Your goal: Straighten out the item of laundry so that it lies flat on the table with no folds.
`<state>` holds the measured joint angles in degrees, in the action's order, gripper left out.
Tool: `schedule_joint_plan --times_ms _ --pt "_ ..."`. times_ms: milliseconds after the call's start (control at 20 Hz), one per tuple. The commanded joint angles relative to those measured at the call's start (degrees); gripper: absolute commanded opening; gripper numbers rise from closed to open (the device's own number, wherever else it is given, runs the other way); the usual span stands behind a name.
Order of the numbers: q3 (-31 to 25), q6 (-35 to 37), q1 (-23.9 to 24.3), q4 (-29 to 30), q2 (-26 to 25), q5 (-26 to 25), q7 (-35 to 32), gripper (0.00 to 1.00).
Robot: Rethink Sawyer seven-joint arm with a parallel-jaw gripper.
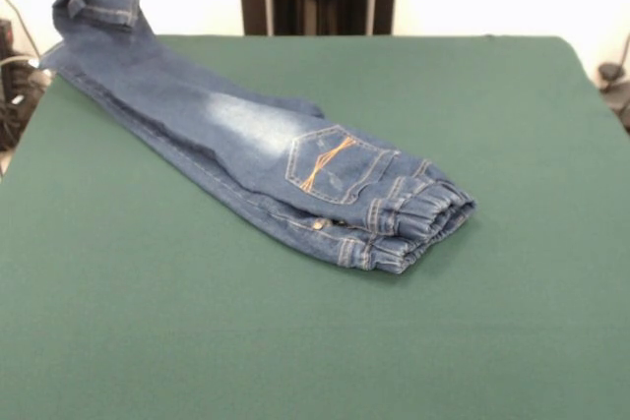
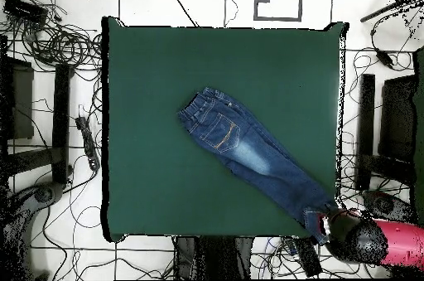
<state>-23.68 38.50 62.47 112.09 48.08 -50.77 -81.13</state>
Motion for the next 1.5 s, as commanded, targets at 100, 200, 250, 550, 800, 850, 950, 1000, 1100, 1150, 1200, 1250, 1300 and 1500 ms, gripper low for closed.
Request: schedule_joint_plan --times_ms 100,200,250,550,800,850,950,1000,1100,1150,1200,1250,1300,1500 --pt "-6.34 3.05 -0.09 5.78 -2.53 -1.66 17.46 0.00" --pt "-6.54 2.77 -0.01 5.65 -3.47 -2.20 16.84 0.00" --pt "-6.67 2.95 -0.38 4.90 -4.42 -2.51 16.53 0.00" --pt "-7.35 3.41 -0.65 3.13 -6.72 -2.92 17.10 0.00" --pt "-7.79 2.91 -0.07 3.08 -6.77 -2.20 16.61 0.00" --pt "-7.49 3.08 -0.34 2.77 -6.90 -2.24 16.10 0.00" --pt "-7.65 3.32 -0.26 2.65 -6.96 -2.14 16.51 0.00" --pt "-7.70 3.28 -0.19 2.68 -7.00 -2.16 16.57 0.00" --pt "-7.98 2.89 0.11 2.78 -7.09 -2.27 16.92 1.00" --pt "-7.92 2.86 0.08 2.79 -7.07 -2.37 16.89 1.00" --pt "-7.87 2.83 0.05 2.80 -7.06 -2.47 16.86 1.00" --pt "-7.81 2.80 0.02 2.80 -7.04 -2.57 16.83 1.00" --pt "-7.72 2.80 0.02 2.83 -7.00 -2.65 16.79 1.00" --pt "-7.42 2.84 -0.47 2.72 -6.97 -2.88 16.26 1.00"
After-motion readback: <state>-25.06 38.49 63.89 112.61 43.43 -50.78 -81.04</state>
